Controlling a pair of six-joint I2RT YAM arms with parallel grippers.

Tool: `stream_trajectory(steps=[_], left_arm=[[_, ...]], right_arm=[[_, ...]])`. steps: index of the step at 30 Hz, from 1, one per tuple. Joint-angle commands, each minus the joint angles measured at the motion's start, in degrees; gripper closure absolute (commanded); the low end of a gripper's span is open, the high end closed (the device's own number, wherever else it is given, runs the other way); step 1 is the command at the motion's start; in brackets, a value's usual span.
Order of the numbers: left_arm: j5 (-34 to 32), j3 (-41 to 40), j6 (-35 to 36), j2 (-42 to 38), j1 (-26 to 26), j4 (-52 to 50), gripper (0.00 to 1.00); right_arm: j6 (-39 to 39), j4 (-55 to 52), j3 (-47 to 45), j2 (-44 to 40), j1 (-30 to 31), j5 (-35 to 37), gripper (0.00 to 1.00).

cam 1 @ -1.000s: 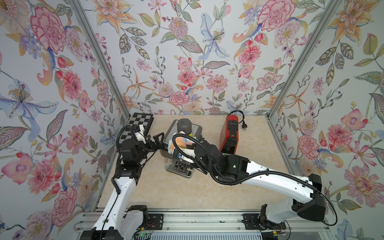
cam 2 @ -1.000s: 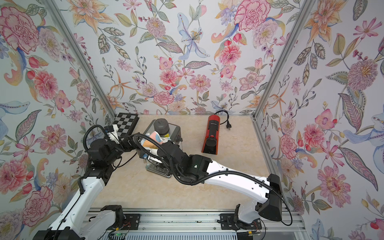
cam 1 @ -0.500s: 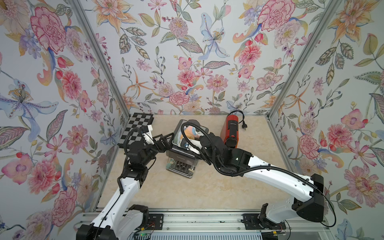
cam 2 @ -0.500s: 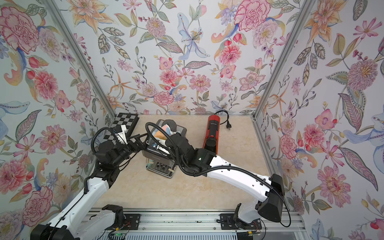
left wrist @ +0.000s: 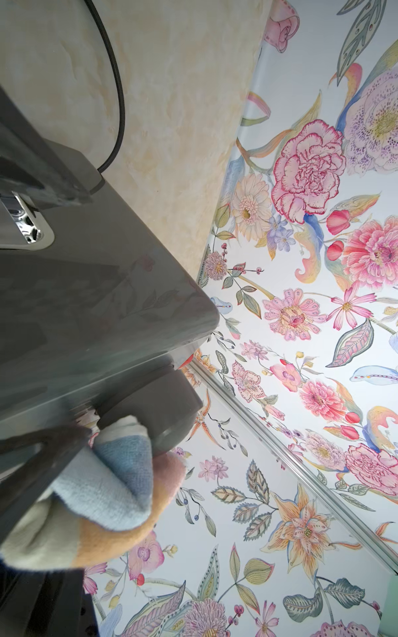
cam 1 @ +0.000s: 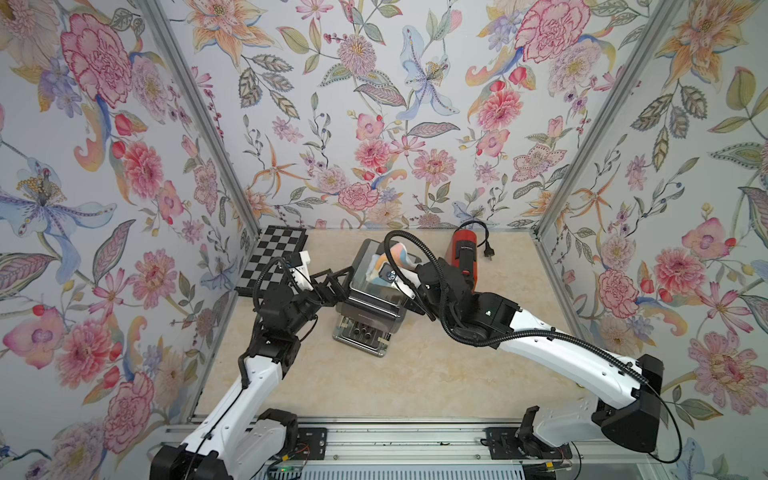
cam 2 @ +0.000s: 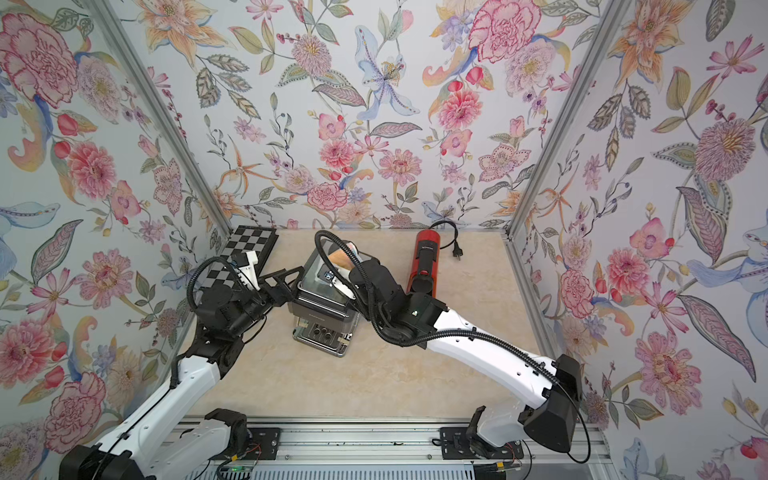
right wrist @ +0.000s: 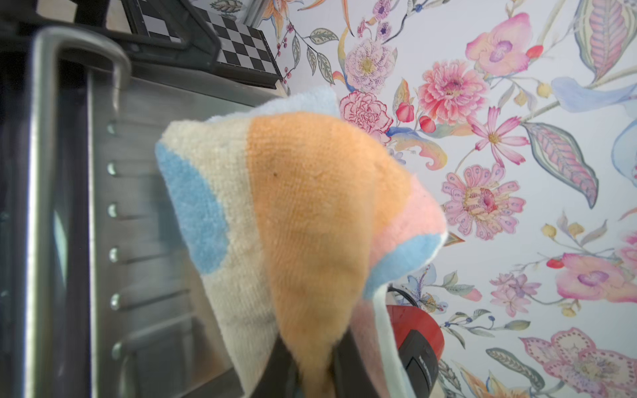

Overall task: Wipe the surface of a coffee machine
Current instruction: Wipe the dirt from the surface of the coffee machine.

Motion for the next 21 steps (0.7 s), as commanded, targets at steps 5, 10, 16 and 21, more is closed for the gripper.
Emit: stream_trajectory(steps=[5, 10, 16, 21], left_arm=[[1.3, -1.5, 3.4, 3.4, -0.8, -6.9, 0.01], [1.2, -1.7, 3.3, 3.4, -0.2, -7.0, 0.01], [1.2, -1.8, 3.4, 2.3, 0.9, -8.2, 0.01], [1.8, -2.2, 3.9, 2.0, 2.0, -8.9, 0.01]], right_arm=[[17.7, -0.8, -5.1, -8.5, -6.5, -1.0, 1.0], [27.7, -2.2, -4.7, -4.7, -11.5, -6.2, 1.0], [34.4, -3.2, -0.5, 2.9, -12.9, -7.4, 1.0], [40.7, -3.7, -0.7, 5.9, -13.2, -9.2, 1.0]])
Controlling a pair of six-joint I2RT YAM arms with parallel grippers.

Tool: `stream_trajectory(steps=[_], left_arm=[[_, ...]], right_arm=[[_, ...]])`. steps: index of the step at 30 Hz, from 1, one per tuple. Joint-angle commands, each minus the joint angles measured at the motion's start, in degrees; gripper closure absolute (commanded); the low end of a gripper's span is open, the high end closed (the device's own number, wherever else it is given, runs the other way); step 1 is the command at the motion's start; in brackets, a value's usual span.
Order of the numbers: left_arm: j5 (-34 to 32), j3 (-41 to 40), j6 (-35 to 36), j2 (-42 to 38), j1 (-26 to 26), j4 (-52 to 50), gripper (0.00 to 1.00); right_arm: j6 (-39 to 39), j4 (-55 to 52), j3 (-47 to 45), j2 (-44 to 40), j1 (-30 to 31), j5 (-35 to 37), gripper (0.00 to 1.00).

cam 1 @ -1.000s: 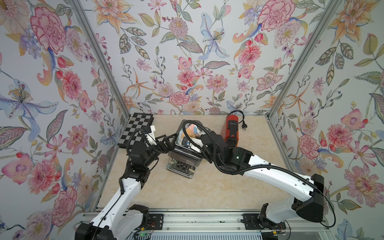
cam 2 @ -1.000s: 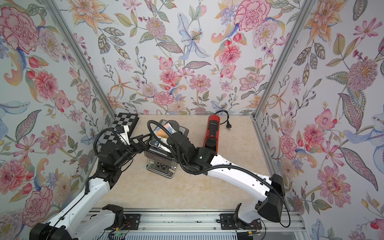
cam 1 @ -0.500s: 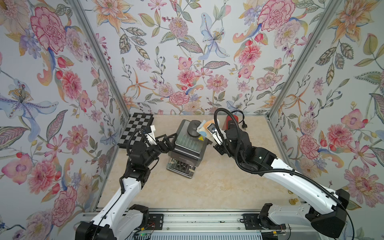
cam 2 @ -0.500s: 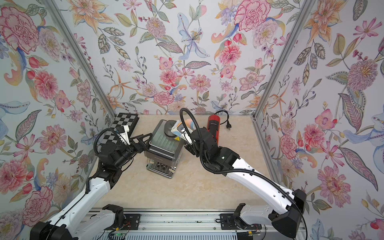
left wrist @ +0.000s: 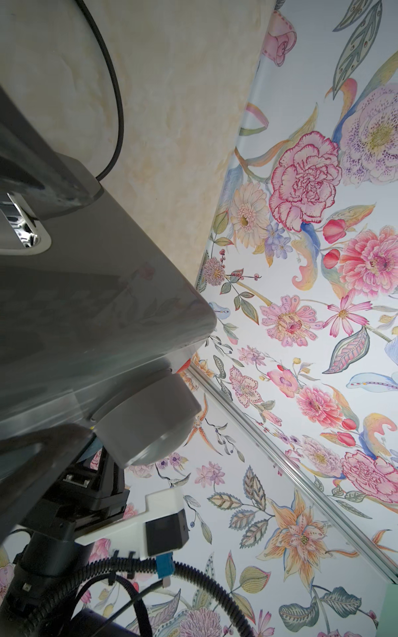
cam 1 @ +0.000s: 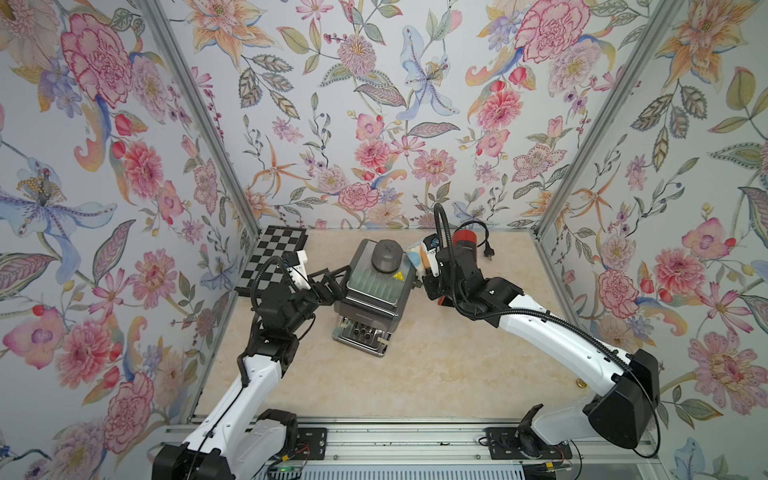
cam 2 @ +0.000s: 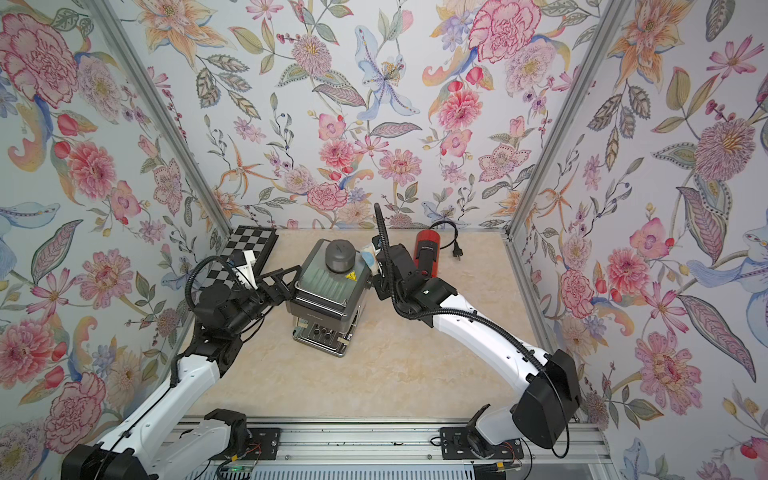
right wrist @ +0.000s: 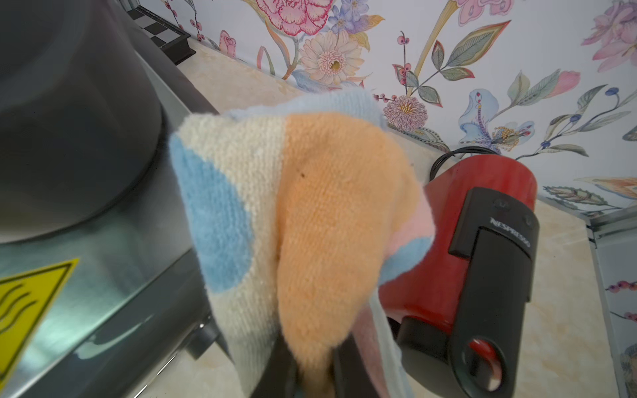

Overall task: Wipe the surface of a coffee machine
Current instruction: Wipe the dirt from the surface of the coffee machine.

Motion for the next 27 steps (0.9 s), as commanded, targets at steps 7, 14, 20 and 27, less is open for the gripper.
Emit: stream_trajectory(steps=[7, 14, 20, 27], left_arm=[[1.7, -3.3, 3.0, 1.9, -0.1, -6.9, 0.01], [2.0, -5.2, 1.5, 1.0, -0.1, -5.8, 0.01], [2.5, -6.4, -0.5, 0.1, -0.8, -4.4, 0.01], [2.0, -7.8, -2.9, -1.4, -2.4, -3.0, 0.01]], right_arm=[[13.1, 7.7, 0.6, 5.0, 0.9, -8.3, 1.0], [14.1, 17.1, 1.0, 8.4, -0.1, -12.8, 1.0], [12.2, 20.5, 5.1, 12.0, -3.0, -18.9, 1.0], [10.4, 20.6, 10.4, 15.4, -4.3, -23.3, 1.0]])
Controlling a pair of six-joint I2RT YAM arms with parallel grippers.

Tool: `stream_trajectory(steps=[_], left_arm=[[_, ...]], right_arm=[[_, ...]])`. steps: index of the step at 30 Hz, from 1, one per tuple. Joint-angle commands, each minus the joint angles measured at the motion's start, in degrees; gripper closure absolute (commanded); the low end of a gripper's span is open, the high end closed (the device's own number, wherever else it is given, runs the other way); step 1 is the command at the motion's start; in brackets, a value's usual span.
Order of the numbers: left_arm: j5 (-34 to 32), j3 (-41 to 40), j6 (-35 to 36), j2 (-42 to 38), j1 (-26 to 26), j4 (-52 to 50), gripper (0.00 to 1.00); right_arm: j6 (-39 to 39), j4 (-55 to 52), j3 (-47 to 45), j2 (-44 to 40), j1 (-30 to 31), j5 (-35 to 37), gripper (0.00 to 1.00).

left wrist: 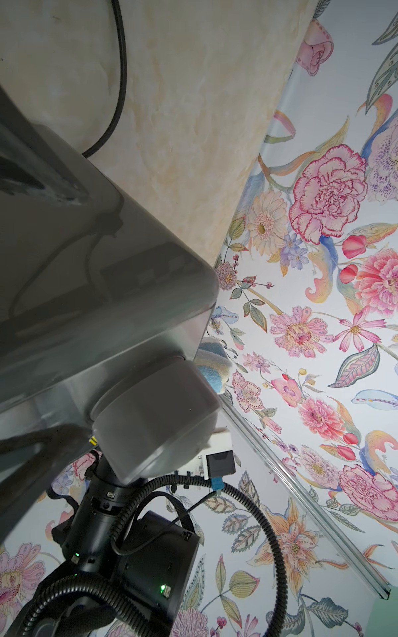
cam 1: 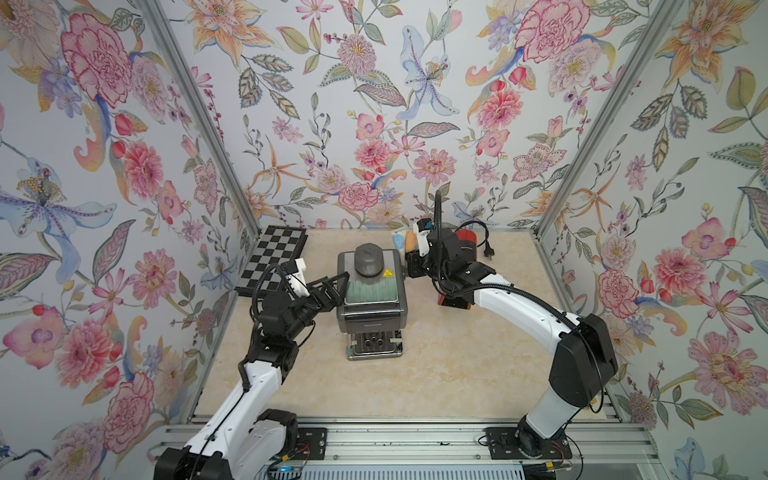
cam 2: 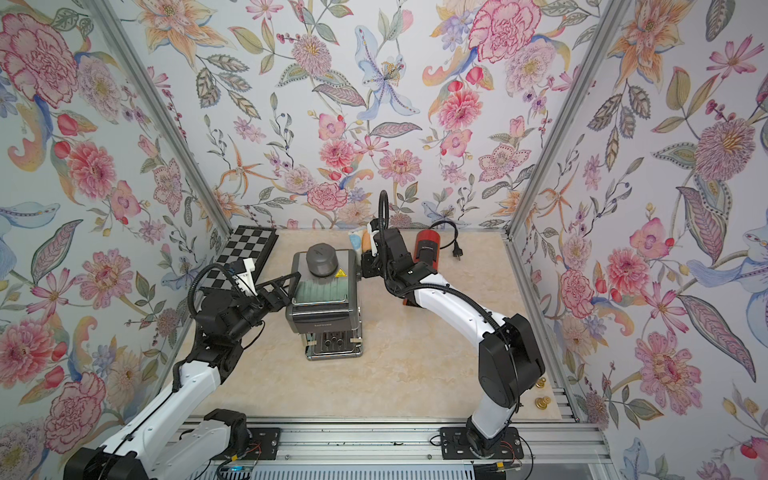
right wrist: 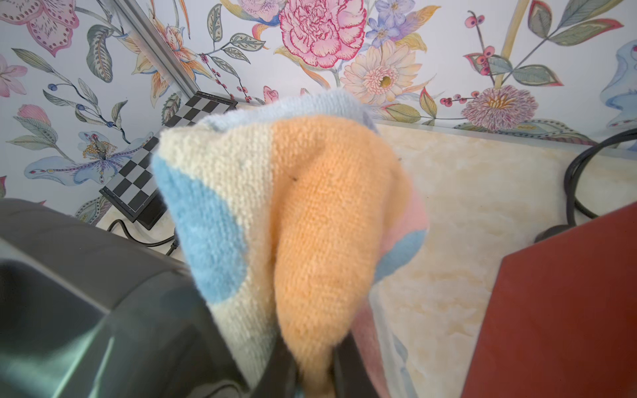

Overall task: Wipe the surface of a coffee machine
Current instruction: Wipe the dirt from the surface of the coffee machine.

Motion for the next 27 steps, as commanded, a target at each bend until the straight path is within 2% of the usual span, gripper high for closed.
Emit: stream_trajectory(steps=[1, 3, 6, 9, 11, 15, 19, 24, 27], left_arm=[[1.9, -3.0, 0.9, 0.6, -2.2, -5.3, 0.01], [1.3, -2.6, 1.5, 0.5, -2.2, -6.3, 0.01], [-0.3, -1.0, 3.9, 0.9, -2.1, -8.8, 0.01], [0.7, 0.5, 4.8, 2.8, -1.2, -8.9, 0.01], [1.4, 0.6, 4.7, 3.9, -0.9, -7.7, 0.01], [2.2, 0.8, 4.2, 5.0, -0.4, -6.0, 0.01], [2.7, 0.7, 4.5, 4.7, 0.1, -5.9, 0.01], [3.2, 0.2, 4.9, 4.5, 0.6, -6.1, 0.01], [3.4, 0.0, 4.8, 4.2, 0.8, -6.0, 0.01]], right_arm=[[-0.6, 5.2, 3.4, 0.5, 1.1, -6.1, 1.0], [-1.6, 4.6, 3.0, -0.9, 0.3, -3.8, 1.0], [-8.8, -1.0, 3.1, -4.8, 0.8, 6.2, 1.0], [-15.3, -5.6, 0.6, -10.4, 2.8, 15.6, 1.0], [-18.0, -9.0, -0.9, -14.1, 5.2, 18.8, 1.0], [-21.5, -12.9, -4.0, -20.5, 14.2, 22.4, 1.0], [-24.3, -14.7, -5.3, -23.1, 26.0, 29.1, 1.0], [-24.9, -14.6, -2.8, -20.1, 37.4, 29.7, 1.0], [-21.3, -14.6, -0.9, -16.3, 38.8, 25.8, 1.0]])
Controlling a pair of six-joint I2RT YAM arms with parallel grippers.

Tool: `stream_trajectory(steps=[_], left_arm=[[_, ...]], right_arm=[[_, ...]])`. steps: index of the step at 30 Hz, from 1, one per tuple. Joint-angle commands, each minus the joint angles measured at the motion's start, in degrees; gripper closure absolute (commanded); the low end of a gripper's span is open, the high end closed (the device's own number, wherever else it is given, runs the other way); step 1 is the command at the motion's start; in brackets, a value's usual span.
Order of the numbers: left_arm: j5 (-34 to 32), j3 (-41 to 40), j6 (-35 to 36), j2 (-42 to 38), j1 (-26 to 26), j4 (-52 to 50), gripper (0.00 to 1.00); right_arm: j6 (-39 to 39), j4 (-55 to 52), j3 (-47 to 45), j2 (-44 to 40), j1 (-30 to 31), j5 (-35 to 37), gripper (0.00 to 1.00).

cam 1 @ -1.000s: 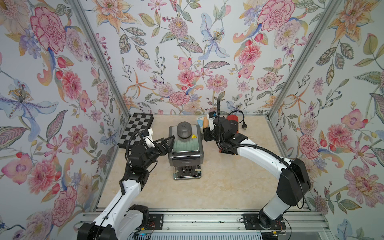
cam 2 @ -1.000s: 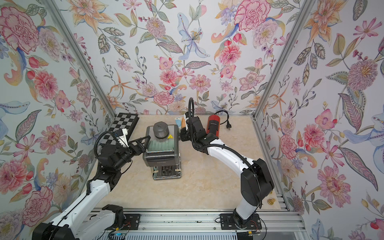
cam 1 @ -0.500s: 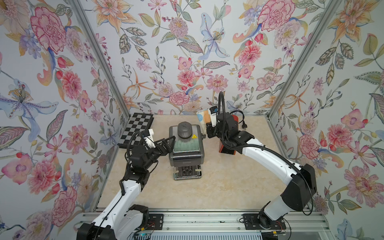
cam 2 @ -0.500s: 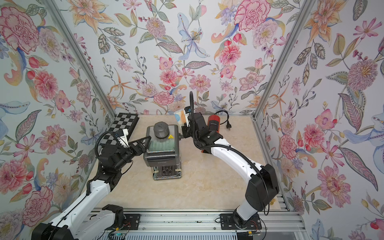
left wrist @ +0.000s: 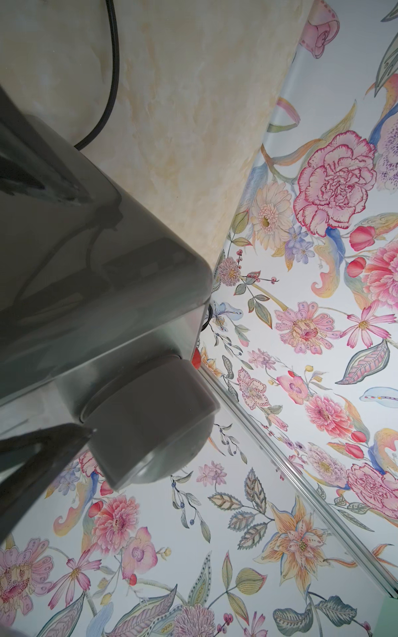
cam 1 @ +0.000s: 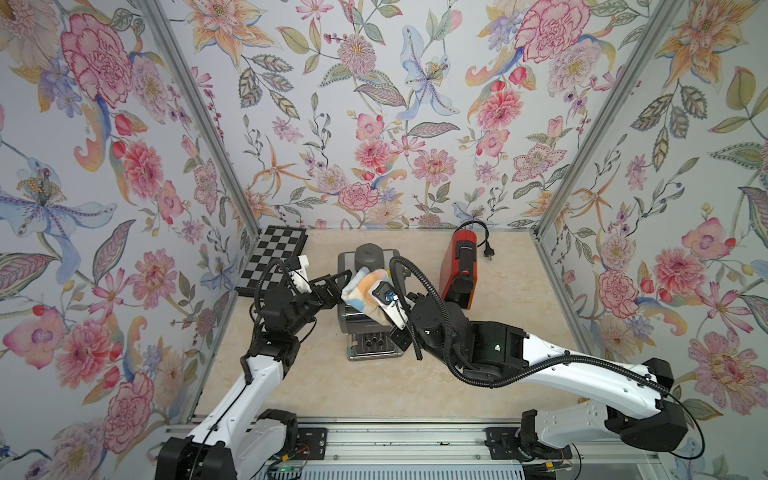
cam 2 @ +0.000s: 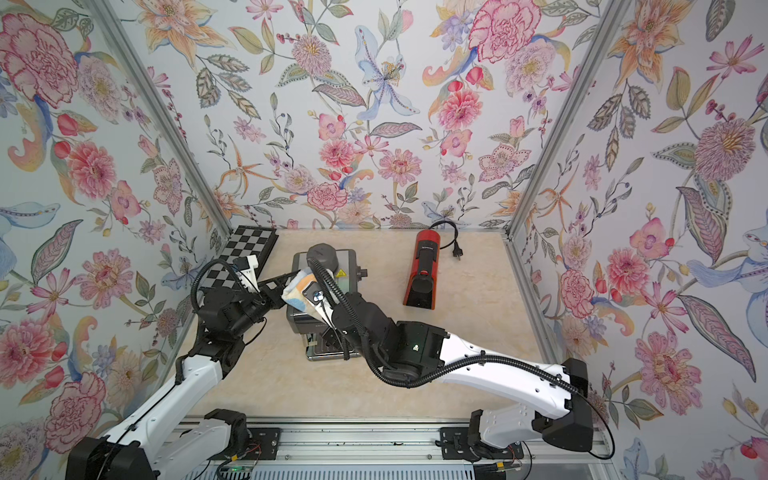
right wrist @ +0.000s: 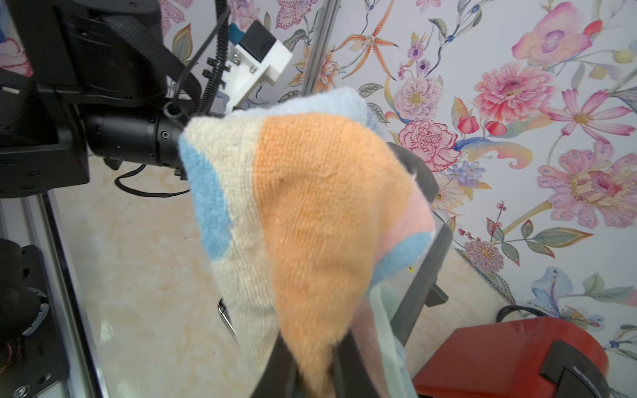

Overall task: Wipe the surface of a coffee machine
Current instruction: Wipe the dirt from the surface of the coffee machine.

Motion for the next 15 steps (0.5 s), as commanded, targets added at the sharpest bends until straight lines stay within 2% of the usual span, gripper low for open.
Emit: stream_trajectory(steps=[1, 7, 9, 15], left_arm=[[1.7, -2.2, 3.8, 1.0, 0.4, -6.2, 0.01], [2.1, -2.1, 3.7, 0.7, 0.5, -6.2, 0.01], [2.1, -2.0, 3.9, 0.5, 0.6, -6.6, 0.01], [2.2, -1.4, 4.3, 0.7, 0.7, -6.7, 0.01]], right_arm=[[3.1, -1.2, 2.6, 4.5, 0.6, -1.8, 1.0], [11.6, -0.9, 4.1, 10.1, -1.7, -4.4, 1.0], [13.9, -1.3, 3.0, 10.0, -3.1, -5.4, 1.0], [17.6, -7.1, -1.4, 6.4, -5.6, -1.7, 1.0]])
